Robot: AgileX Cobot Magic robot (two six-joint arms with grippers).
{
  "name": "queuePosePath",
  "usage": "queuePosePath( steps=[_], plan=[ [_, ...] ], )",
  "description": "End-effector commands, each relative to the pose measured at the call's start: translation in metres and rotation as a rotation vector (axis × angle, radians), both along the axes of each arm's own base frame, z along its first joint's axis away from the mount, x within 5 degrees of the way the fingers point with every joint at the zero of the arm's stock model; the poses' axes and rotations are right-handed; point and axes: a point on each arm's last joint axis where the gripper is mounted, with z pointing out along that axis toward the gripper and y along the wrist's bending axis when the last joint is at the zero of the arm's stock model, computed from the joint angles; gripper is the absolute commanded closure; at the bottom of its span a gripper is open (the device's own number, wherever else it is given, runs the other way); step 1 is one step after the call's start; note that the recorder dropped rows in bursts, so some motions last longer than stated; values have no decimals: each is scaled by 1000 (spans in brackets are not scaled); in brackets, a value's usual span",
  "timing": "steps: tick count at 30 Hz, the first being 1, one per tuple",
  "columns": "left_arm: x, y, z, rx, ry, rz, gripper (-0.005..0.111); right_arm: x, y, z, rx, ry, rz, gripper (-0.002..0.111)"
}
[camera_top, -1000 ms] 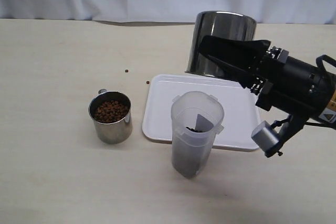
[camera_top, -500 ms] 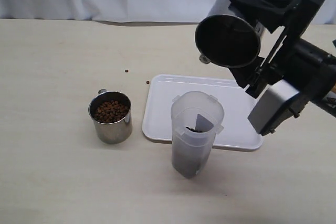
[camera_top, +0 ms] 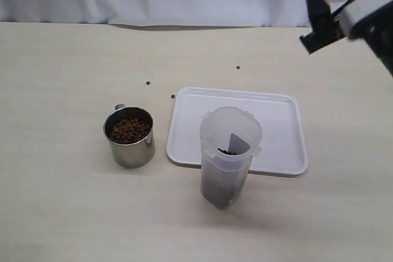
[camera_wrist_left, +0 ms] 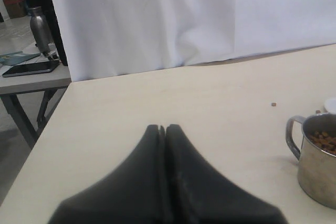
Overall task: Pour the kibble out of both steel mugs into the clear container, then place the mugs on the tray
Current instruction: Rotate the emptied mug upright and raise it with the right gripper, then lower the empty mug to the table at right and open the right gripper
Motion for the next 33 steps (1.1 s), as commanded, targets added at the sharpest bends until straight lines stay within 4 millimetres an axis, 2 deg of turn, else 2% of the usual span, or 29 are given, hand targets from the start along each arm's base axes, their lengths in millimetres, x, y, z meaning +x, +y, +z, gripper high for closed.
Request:
queuePosePath(
  steps=[1,4,7,10,11,15,18,20,26,31,33],
  plan=[
    [0,-1,0,-8,-8,-8,107,24,-7,3,130,259,-114,103],
    [0,-1,0,-8,-8,-8,107,37,0,-3,130,367,-84,103],
    [0,-1,0,-8,-8,-8,107,59,8,-22,123,485,-30,103],
    [0,-1,0,-8,-8,-8,107,76,-8,-36,182,569,-29,103],
    [0,-1,0,-8,-8,-8,107,85,-27,-47,244,608,-9,103],
    [0,-1,0,-8,-8,-8,107,96,-59,-68,337,662,97,103],
    [0,-1,-1,-10,-1,-8,107,105,-84,-98,363,709,134,103],
    [0,-1,0,-10,-5,-8,107,111,-91,-119,384,756,114,103],
    [0,-1,0,-10,-5,-8,107,123,-92,-182,450,863,111,103],
    [0,-1,0,-10,-5,-8,107,130,-94,-204,451,905,97,103],
    [0,-1,0,-10,-5,-8,107,130,-95,-212,399,884,70,103]
  ],
)
